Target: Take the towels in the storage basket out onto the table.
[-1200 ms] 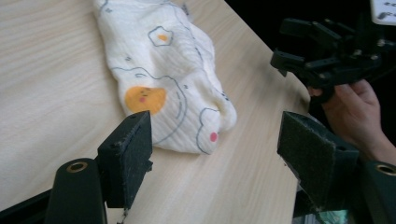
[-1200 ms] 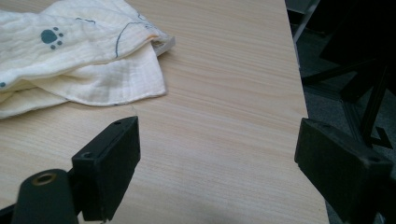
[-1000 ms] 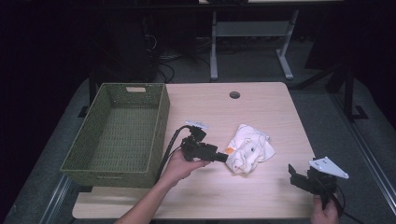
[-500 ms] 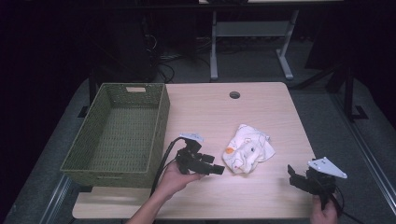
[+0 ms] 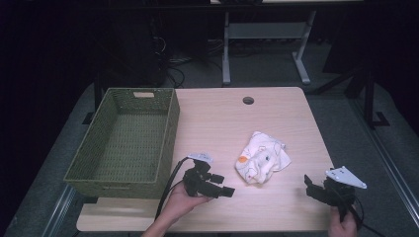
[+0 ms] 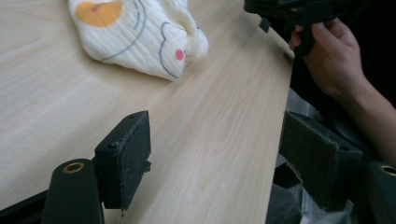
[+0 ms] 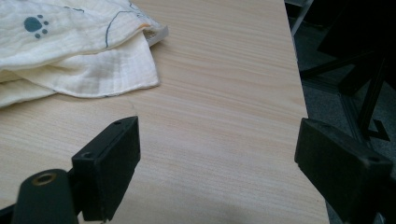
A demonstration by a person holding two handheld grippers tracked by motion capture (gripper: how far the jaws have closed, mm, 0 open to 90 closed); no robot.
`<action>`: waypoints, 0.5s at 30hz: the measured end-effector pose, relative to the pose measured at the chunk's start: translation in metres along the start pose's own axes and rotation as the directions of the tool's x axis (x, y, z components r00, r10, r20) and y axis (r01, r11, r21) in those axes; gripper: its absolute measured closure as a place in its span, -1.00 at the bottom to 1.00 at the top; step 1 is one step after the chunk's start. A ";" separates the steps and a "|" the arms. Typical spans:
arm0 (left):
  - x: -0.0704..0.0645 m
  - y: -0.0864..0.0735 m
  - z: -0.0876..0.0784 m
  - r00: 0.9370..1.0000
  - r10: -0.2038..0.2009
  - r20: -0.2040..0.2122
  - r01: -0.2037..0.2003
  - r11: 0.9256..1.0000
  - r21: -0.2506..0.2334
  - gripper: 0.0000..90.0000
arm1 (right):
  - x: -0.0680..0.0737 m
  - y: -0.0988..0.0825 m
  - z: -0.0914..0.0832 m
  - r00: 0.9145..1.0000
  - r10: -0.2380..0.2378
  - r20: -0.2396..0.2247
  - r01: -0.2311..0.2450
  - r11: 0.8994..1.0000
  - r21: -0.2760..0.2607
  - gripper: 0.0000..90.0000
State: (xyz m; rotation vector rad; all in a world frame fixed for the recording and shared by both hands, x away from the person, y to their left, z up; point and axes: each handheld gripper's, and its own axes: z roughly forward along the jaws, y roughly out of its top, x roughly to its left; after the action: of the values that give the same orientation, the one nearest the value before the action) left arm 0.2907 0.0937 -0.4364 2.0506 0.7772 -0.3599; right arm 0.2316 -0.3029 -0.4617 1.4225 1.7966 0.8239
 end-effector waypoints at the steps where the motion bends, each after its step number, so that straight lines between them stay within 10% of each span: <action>1: 0.000 -0.001 0.001 1.000 0.004 -0.005 -0.004 1.000 0.005 -0.46 | 0.000 0.000 0.001 1.000 0.007 0.000 -0.007 1.000 -0.001 -0.69; 15: -0.001 -0.007 0.002 1.000 0.024 -0.019 -0.024 1.000 0.008 -0.46 | 0.005 0.002 0.001 0.999 -0.024 -0.028 0.024 1.000 -0.002 -0.69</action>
State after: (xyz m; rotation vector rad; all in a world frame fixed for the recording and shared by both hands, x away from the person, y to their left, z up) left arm 0.2855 0.0940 -0.4411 2.0718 0.7631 -0.3302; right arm 0.2332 -0.2976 -0.4615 1.3919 1.8300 0.8368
